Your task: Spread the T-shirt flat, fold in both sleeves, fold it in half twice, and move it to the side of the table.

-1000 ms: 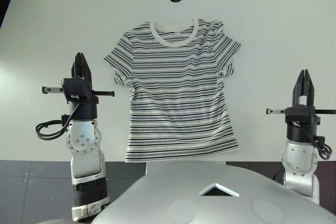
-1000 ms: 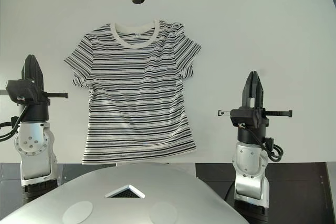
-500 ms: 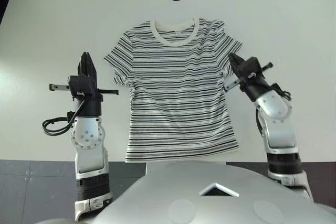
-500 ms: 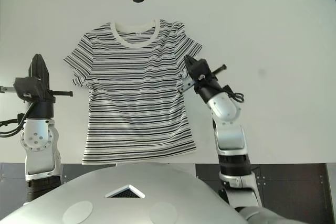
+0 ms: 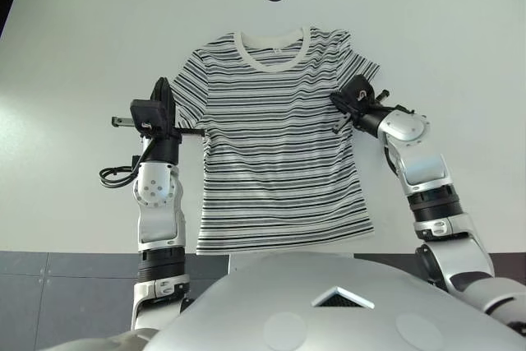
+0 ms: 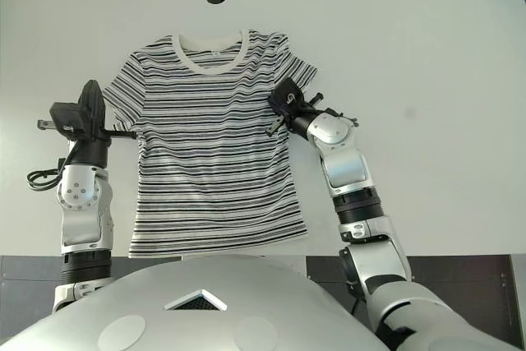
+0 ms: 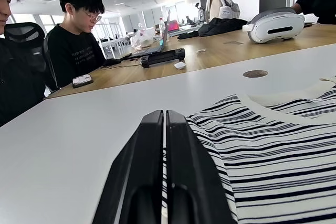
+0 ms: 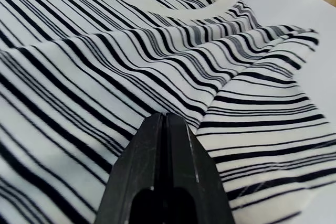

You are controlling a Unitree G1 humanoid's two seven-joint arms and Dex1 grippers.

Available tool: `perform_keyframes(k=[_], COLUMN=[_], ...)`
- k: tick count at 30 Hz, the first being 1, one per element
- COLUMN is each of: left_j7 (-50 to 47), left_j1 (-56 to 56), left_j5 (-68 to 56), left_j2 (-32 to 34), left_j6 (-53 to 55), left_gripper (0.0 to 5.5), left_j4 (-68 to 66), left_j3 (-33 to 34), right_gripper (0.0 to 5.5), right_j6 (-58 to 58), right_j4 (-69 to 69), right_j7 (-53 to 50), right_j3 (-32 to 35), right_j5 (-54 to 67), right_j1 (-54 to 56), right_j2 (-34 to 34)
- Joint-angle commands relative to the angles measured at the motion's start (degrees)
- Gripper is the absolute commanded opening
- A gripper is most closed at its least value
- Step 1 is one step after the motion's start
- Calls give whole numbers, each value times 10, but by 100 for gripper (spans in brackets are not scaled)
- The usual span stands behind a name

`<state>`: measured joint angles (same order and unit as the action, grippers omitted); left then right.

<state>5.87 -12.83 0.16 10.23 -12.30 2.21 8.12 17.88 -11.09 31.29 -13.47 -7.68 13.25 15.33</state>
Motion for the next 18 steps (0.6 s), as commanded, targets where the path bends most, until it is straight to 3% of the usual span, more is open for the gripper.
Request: perform_keyframes(k=[1, 8, 18], left_j7=[-4, -2, 25], left_j1=[3, -4, 27], left_j5=[-2, -13, -76], left_j2=[-5, -8, -1], left_j6=[-7, 2, 65], left_gripper=[11, 11, 11], left_j4=[-6, 3, -15], left_j3=[-2, 7, 19], right_gripper=[10, 10, 10], right_j6=[22, 21, 24], right_j4=[-11, 69, 121], right_j7=[0, 30, 33], right_j3=[4, -6, -3], right_j5=[-11, -1, 15], right_j1=[-13, -91, -146], right_j2=[35, 84, 104])
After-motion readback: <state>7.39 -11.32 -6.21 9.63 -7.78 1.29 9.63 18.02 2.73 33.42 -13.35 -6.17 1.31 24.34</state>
